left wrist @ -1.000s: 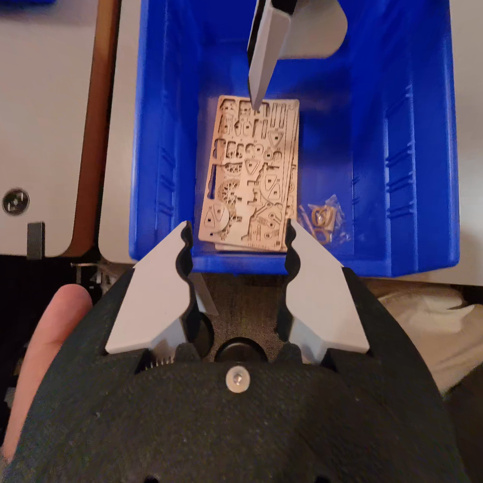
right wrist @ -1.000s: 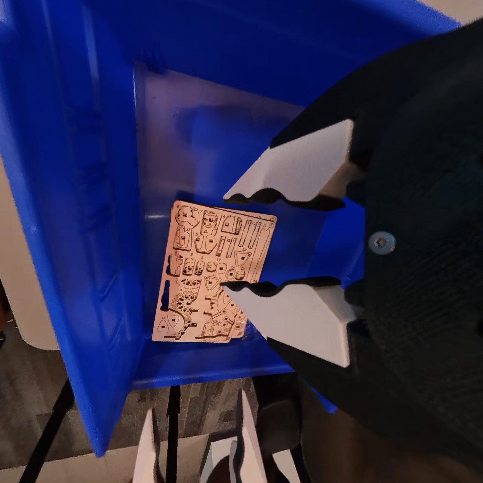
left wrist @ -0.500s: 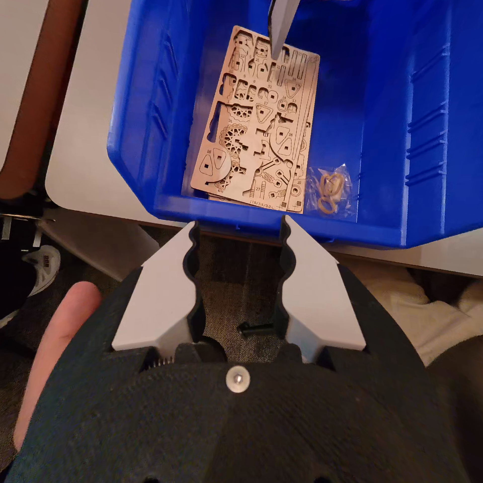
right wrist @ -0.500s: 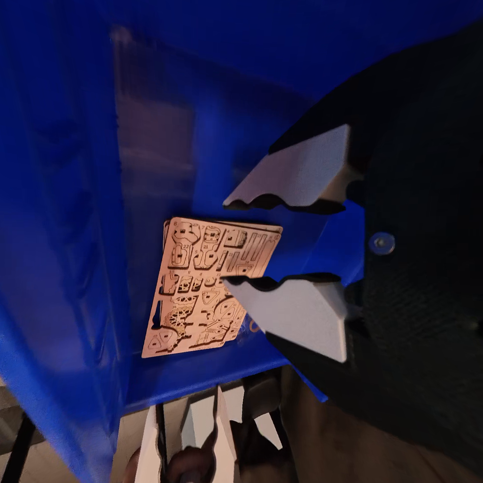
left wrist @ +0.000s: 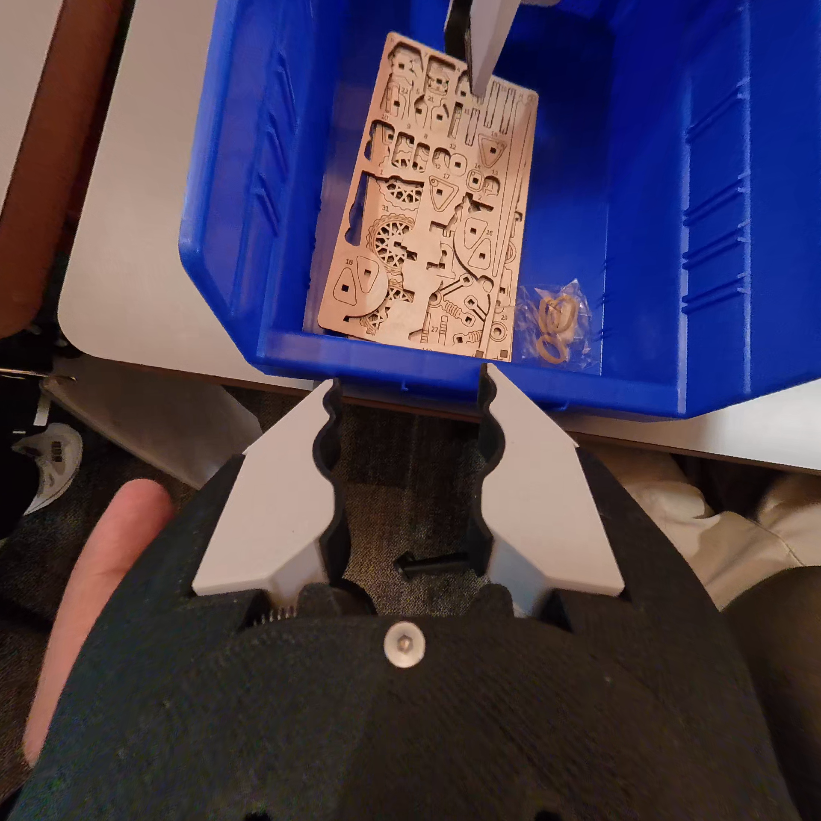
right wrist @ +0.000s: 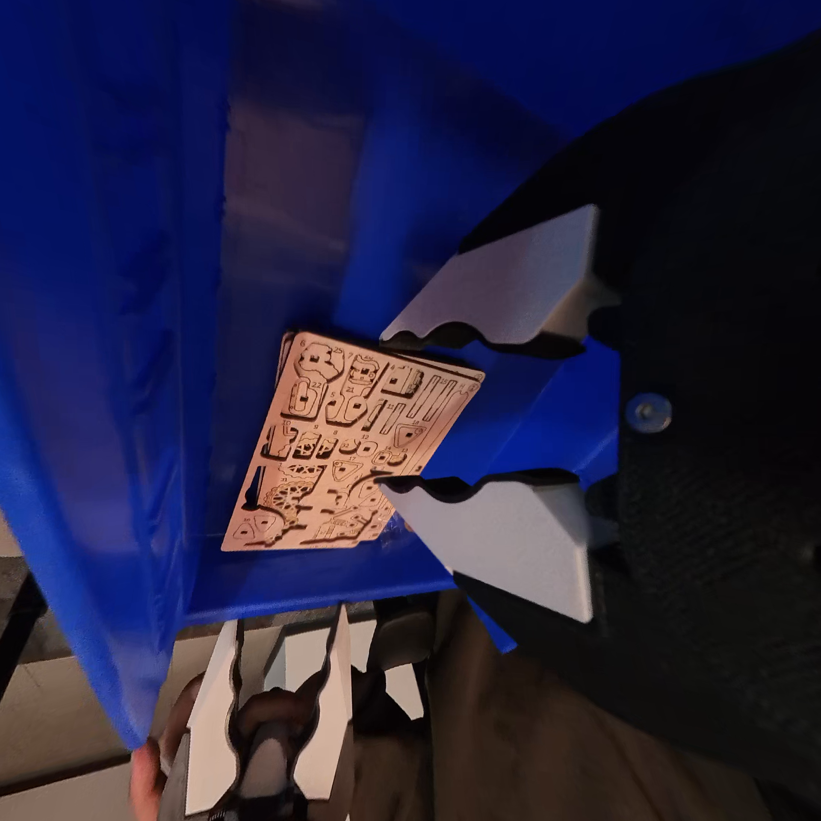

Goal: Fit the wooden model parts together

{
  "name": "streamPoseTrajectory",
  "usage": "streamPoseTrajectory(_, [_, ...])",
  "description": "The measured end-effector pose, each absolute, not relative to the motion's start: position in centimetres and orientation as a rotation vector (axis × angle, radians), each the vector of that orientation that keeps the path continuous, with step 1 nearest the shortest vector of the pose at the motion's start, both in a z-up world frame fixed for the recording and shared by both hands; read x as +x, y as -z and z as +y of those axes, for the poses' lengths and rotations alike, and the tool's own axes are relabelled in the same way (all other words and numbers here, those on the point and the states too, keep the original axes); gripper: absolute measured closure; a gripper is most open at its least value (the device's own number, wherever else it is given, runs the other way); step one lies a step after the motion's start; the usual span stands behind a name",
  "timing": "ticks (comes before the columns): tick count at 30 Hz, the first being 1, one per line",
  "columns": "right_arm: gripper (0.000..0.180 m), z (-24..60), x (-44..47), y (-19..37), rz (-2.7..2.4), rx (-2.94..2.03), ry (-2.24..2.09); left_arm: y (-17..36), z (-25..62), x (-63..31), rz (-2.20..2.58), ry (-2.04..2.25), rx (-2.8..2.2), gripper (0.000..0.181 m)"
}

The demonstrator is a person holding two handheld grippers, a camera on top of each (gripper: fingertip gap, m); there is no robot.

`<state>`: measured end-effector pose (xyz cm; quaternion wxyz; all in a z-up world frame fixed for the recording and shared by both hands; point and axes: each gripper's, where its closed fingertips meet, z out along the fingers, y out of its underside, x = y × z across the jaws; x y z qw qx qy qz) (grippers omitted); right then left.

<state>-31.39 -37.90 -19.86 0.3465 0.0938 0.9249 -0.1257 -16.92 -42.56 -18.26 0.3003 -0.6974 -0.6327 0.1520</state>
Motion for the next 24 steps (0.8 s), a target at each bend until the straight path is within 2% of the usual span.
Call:
streamPoseTrajectory(8, [0.129, -38.2, -31.2, 15.5, 2.321, 0.251, 0.419, 18.2, -42.5, -16.9, -1.679, -0.407, -1.859, 0.119])
streamPoseTrajectory(24, [0.140, -38.2, -29.9, 11.6, 2.134, 0.196, 0.613, 18.3, -42.5, -16.9, -1.679, -0.405, -1.848, 0.117])
